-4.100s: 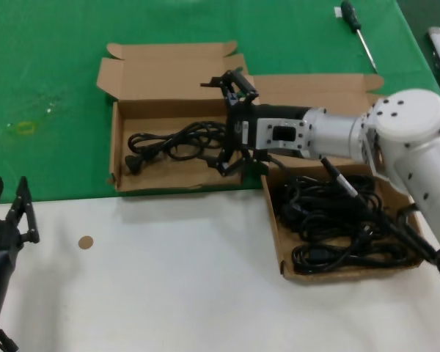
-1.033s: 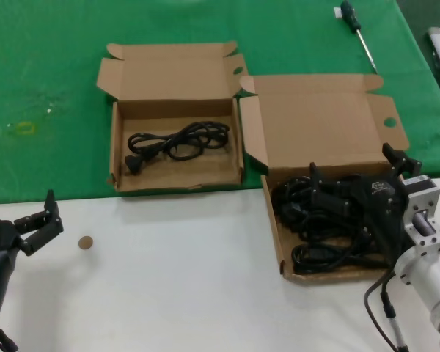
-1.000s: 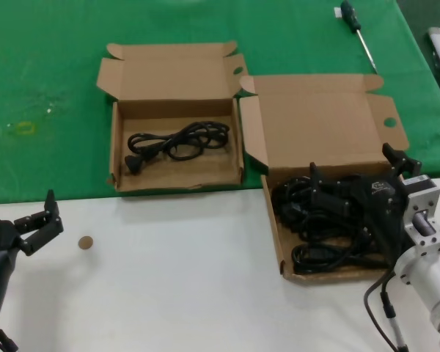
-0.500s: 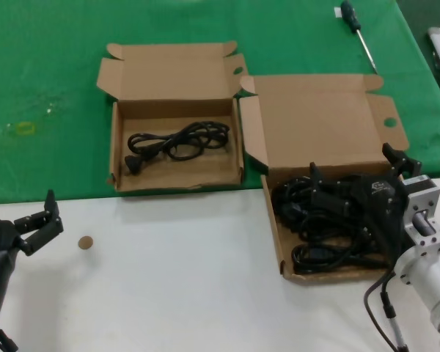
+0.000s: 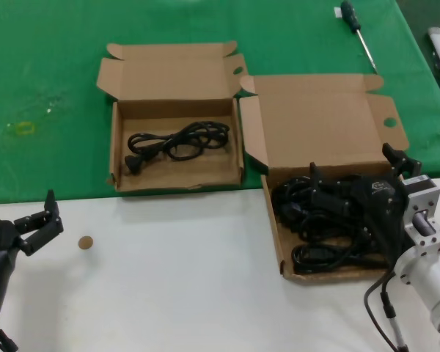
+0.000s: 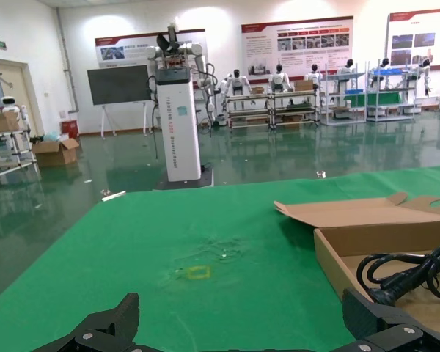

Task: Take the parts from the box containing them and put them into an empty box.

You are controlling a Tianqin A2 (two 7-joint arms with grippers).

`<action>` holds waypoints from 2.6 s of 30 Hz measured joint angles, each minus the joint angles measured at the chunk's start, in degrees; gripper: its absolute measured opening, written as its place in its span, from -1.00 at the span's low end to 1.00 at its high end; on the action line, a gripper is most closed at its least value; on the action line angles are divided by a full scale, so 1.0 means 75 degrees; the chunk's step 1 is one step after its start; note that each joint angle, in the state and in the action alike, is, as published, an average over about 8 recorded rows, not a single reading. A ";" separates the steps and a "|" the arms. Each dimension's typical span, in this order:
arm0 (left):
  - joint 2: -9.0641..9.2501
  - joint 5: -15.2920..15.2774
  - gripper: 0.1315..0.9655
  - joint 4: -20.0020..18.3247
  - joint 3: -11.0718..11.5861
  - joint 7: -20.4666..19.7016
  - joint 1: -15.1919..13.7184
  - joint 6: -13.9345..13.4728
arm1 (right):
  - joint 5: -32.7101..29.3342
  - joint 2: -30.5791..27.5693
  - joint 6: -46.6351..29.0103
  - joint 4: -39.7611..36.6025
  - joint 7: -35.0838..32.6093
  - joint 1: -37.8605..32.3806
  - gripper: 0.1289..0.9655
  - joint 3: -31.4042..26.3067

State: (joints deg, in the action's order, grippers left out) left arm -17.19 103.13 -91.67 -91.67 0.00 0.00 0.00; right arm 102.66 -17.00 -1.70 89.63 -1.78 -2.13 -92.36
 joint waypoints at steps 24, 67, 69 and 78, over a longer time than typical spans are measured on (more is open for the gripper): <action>0.0000 0.0000 1.00 0.0000 0.0000 0.0000 0.0000 0.0000 | 0.0000 0.0000 0.0000 0.0000 0.0000 0.0000 1.00 0.0000; 0.0000 0.0000 1.00 0.0000 0.0000 0.0000 0.0000 0.0000 | 0.0000 0.0000 0.0000 0.0000 0.0000 0.0000 1.00 0.0000; 0.0000 0.0000 1.00 0.0000 0.0000 0.0000 0.0000 0.0000 | 0.0000 0.0000 0.0000 0.0000 0.0000 0.0000 1.00 0.0000; 0.0000 0.0000 1.00 0.0000 0.0000 0.0000 0.0000 0.0000 | 0.0000 0.0000 0.0000 0.0000 0.0000 0.0000 1.00 0.0000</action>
State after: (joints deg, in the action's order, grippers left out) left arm -17.19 103.13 -91.67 -91.67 0.00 0.00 0.00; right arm 102.66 -17.00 -1.70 89.63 -1.78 -2.13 -92.36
